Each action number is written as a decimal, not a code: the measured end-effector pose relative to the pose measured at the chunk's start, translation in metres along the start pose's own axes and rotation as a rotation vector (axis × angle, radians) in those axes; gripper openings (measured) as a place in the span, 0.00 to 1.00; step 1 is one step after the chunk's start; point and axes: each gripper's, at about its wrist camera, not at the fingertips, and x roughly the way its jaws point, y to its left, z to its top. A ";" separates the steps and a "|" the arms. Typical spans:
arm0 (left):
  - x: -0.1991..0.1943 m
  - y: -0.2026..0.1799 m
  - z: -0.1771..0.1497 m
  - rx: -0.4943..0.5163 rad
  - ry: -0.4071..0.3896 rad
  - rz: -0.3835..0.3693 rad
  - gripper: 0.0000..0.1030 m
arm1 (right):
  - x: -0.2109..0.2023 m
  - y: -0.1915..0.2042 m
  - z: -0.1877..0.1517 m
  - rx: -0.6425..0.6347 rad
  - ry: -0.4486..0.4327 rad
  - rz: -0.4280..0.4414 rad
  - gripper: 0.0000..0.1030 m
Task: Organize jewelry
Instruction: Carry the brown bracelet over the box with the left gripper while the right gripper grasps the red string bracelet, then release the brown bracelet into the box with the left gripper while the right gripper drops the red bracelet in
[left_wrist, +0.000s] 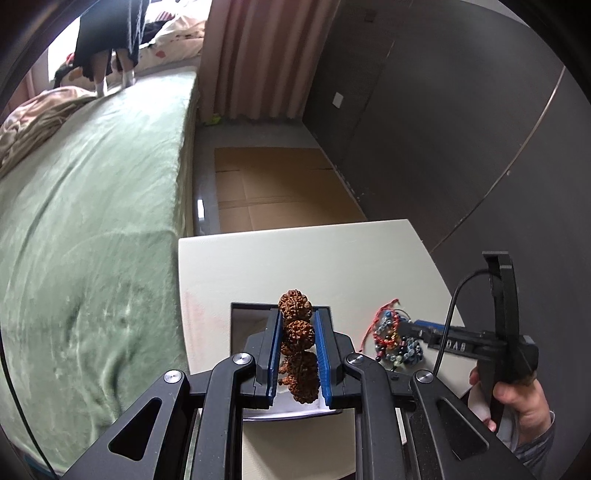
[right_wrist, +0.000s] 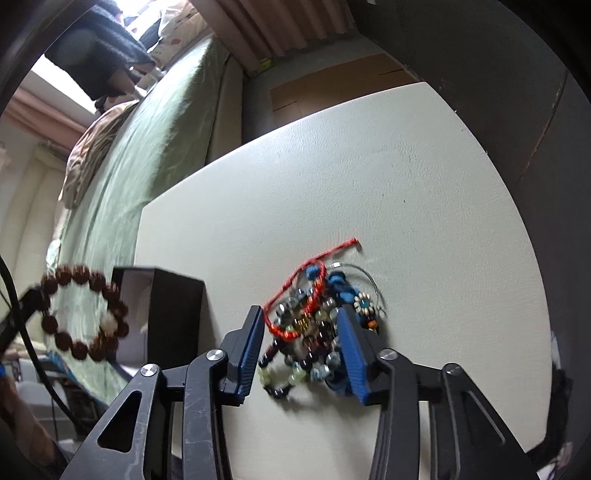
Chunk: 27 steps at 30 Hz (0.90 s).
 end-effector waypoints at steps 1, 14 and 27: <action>0.000 0.003 -0.001 -0.004 0.001 -0.001 0.18 | 0.001 0.001 0.002 0.008 -0.005 -0.001 0.36; 0.004 0.021 -0.006 -0.034 0.014 -0.040 0.18 | 0.034 0.011 0.019 -0.017 0.033 -0.150 0.10; 0.021 0.009 -0.008 -0.041 0.044 -0.121 0.18 | -0.022 0.031 0.006 -0.014 -0.084 -0.060 0.09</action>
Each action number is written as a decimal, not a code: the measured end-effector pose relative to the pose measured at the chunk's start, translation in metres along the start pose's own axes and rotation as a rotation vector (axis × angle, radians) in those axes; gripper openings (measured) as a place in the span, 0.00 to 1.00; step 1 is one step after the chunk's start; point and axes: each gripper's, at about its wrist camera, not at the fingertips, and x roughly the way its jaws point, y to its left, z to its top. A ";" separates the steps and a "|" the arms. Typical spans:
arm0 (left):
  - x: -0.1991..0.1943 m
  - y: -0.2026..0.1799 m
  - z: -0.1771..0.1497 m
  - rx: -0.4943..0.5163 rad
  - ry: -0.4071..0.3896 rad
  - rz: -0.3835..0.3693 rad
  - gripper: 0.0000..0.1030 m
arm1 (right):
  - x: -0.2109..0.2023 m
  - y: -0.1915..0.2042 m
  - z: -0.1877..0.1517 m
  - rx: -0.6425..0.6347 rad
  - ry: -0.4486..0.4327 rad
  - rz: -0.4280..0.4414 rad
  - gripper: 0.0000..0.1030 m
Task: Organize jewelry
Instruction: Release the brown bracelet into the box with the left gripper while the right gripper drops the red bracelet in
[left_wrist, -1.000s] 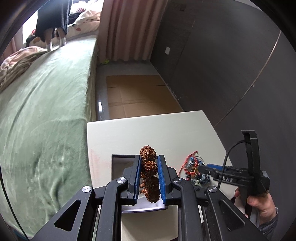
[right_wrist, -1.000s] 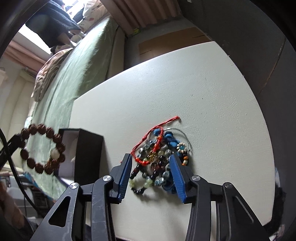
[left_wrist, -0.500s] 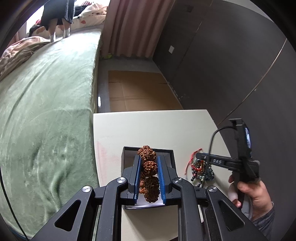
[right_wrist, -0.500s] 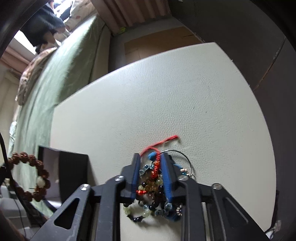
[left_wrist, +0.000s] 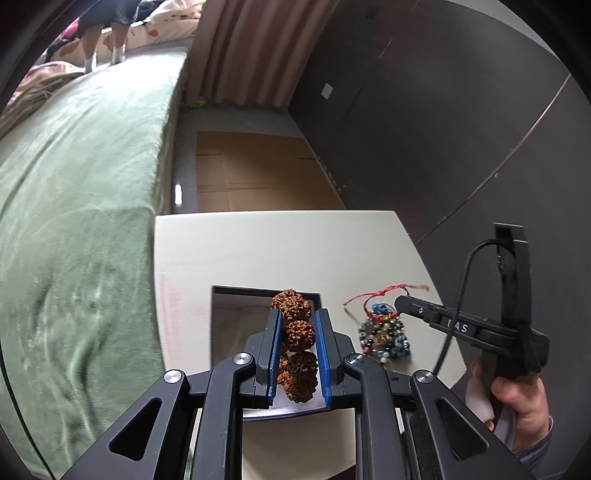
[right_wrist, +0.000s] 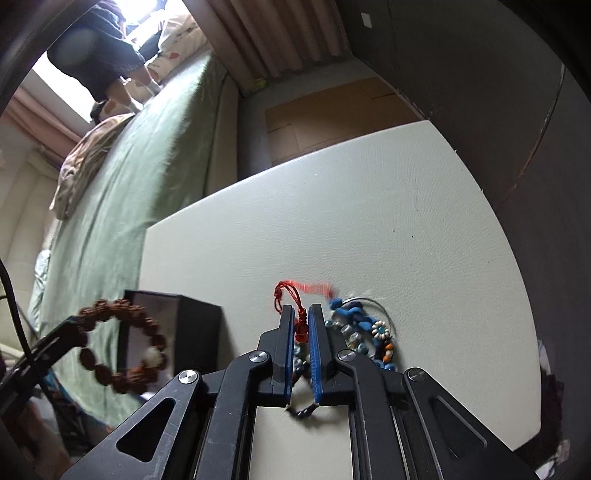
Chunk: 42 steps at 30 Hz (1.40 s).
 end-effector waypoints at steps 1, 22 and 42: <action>0.002 0.000 0.000 -0.001 0.007 -0.003 0.18 | -0.002 0.001 -0.001 0.003 -0.005 0.008 0.09; -0.029 0.063 -0.005 -0.111 0.021 0.130 0.41 | -0.022 0.102 -0.017 -0.118 -0.058 0.328 0.09; -0.032 0.028 -0.007 -0.063 0.026 0.121 0.65 | -0.034 0.046 -0.030 0.018 -0.056 0.210 0.71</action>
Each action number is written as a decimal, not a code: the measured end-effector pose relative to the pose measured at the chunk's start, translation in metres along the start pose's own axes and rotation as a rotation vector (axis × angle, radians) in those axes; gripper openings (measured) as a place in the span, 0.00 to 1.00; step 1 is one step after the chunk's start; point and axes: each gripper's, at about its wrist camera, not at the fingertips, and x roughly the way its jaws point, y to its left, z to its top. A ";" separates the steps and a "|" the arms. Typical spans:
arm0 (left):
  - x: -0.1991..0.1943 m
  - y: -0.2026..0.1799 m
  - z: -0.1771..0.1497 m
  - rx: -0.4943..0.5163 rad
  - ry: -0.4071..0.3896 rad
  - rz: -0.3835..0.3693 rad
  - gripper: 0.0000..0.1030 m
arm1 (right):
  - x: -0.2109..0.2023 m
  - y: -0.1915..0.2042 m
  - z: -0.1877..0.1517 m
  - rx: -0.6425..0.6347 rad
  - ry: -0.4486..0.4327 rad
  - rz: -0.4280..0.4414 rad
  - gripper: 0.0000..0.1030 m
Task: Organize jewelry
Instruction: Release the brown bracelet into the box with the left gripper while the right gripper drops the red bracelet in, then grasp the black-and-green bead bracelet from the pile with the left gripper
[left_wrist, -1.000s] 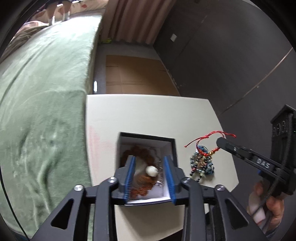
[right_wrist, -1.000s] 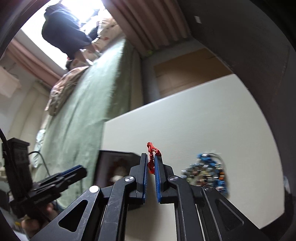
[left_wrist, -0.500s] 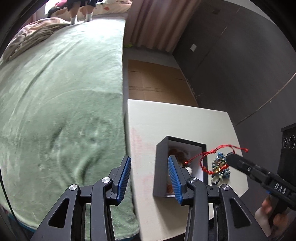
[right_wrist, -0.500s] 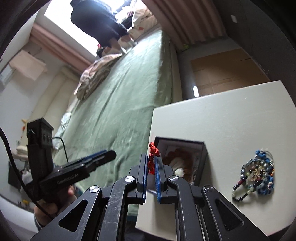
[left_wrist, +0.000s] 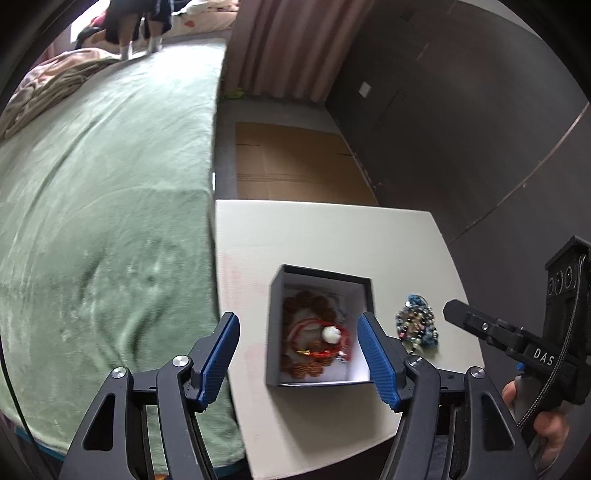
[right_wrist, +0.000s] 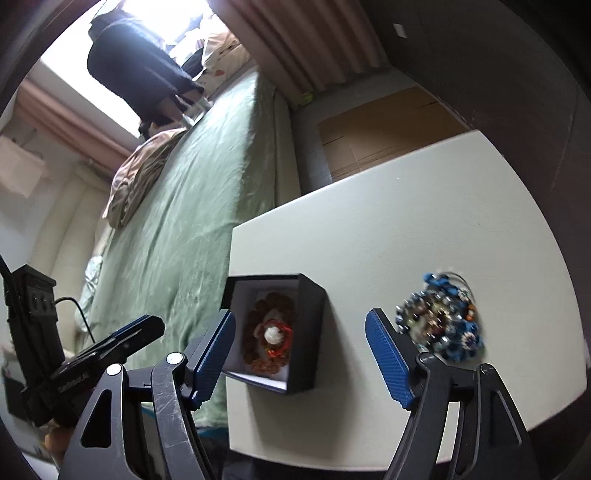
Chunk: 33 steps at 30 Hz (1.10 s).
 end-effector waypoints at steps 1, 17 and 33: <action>0.000 -0.004 0.000 0.005 0.000 -0.002 0.65 | -0.001 -0.005 -0.003 0.011 -0.001 -0.006 0.71; 0.027 -0.081 -0.005 0.104 0.049 -0.049 0.65 | -0.017 -0.078 -0.026 0.116 0.020 -0.113 0.71; 0.115 -0.137 -0.021 0.184 0.216 -0.068 0.34 | -0.031 -0.153 -0.025 0.253 0.026 -0.113 0.71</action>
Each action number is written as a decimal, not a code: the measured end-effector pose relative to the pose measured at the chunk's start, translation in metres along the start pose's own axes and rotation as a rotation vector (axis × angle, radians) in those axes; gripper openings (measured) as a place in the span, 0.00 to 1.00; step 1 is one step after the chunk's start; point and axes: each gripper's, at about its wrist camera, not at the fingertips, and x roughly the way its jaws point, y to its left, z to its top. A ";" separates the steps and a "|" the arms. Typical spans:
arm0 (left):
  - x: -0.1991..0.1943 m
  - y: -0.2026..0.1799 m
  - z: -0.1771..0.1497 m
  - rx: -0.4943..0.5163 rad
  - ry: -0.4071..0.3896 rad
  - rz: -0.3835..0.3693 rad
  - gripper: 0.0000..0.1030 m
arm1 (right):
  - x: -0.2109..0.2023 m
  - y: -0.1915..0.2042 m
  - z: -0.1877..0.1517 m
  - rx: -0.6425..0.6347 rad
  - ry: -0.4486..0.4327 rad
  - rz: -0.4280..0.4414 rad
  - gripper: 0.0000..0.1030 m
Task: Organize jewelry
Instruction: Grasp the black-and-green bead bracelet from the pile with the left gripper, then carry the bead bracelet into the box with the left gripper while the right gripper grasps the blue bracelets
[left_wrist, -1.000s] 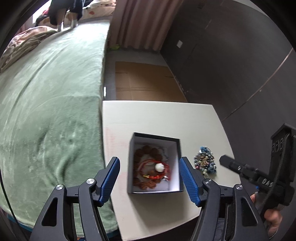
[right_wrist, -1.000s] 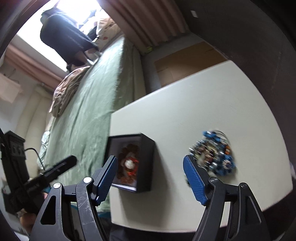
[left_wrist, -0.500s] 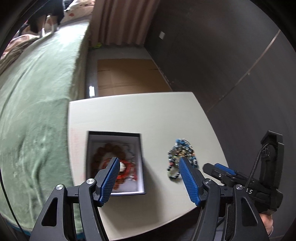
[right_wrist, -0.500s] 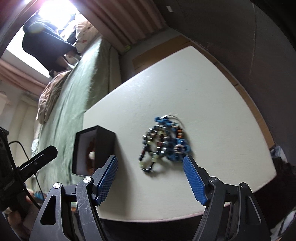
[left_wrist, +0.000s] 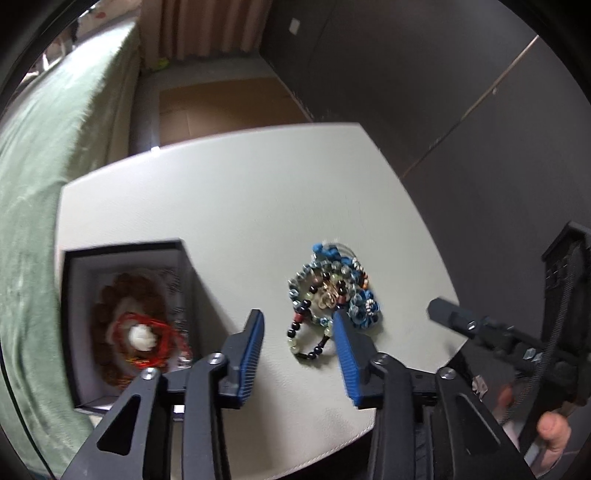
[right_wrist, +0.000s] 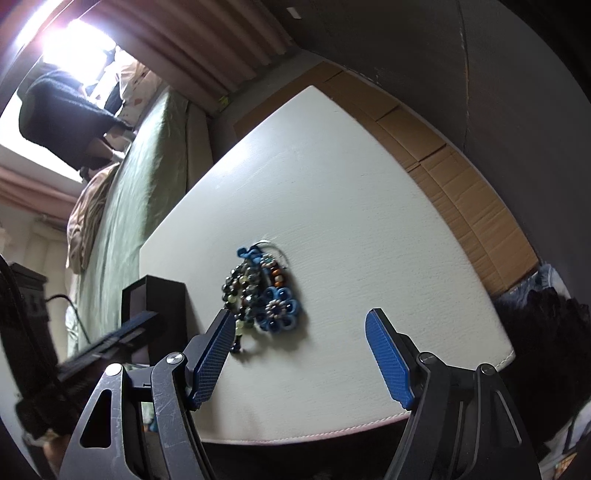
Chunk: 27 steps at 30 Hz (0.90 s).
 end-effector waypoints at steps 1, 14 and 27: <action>0.006 -0.003 0.000 0.005 0.013 0.003 0.33 | 0.000 -0.003 0.001 0.006 -0.001 0.002 0.71; 0.060 -0.008 -0.005 0.041 0.109 0.077 0.25 | -0.002 -0.013 0.004 0.012 0.001 0.016 0.71; 0.008 0.003 -0.003 0.047 -0.007 0.016 0.08 | 0.017 0.014 0.005 -0.036 0.019 0.102 0.60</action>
